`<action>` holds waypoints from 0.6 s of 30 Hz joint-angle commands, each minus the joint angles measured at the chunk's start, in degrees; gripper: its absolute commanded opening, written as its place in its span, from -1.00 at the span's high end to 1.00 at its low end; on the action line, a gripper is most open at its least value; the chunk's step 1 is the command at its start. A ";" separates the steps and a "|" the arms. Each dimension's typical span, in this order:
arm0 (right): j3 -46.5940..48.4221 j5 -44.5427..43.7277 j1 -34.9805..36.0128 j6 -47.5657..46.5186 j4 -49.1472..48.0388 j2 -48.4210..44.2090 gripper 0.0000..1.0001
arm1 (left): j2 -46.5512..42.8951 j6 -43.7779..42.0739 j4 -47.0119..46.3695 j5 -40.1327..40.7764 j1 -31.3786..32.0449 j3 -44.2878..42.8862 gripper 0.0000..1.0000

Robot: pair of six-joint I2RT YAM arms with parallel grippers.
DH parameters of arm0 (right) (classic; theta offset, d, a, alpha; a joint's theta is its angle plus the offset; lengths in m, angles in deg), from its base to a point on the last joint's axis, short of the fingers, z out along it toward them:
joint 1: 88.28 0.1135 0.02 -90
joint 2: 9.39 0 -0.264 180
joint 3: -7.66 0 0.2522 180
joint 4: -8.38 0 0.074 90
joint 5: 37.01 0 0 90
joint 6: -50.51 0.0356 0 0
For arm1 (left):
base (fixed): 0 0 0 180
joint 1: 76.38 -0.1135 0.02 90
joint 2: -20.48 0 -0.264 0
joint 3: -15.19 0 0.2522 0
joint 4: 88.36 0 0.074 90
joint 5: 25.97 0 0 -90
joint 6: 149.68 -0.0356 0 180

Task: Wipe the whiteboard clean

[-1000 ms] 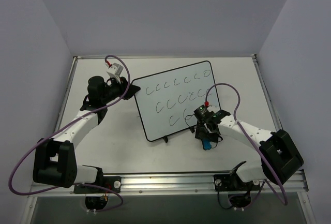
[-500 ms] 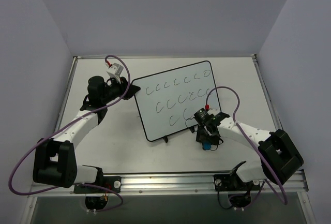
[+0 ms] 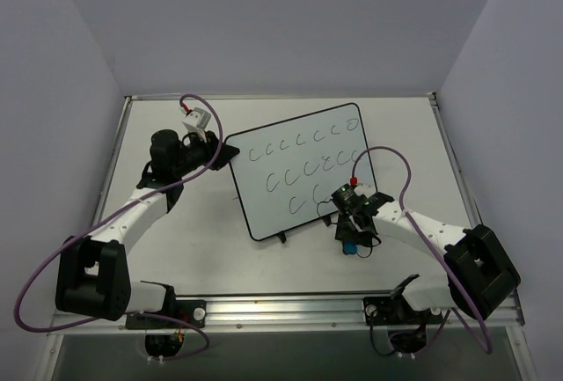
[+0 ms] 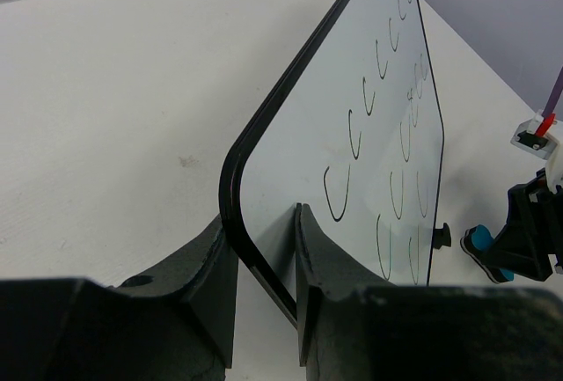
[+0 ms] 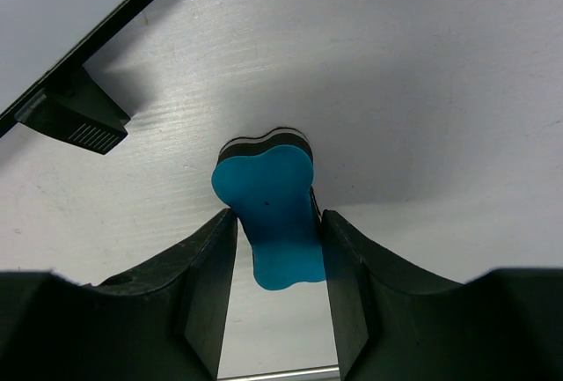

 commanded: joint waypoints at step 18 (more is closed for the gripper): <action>-1.02 -1.70 0.53 -0.19 0.56 0.06 0.54 | 0.35 -13.42 2.74 5.93 0.71 -0.04 0.95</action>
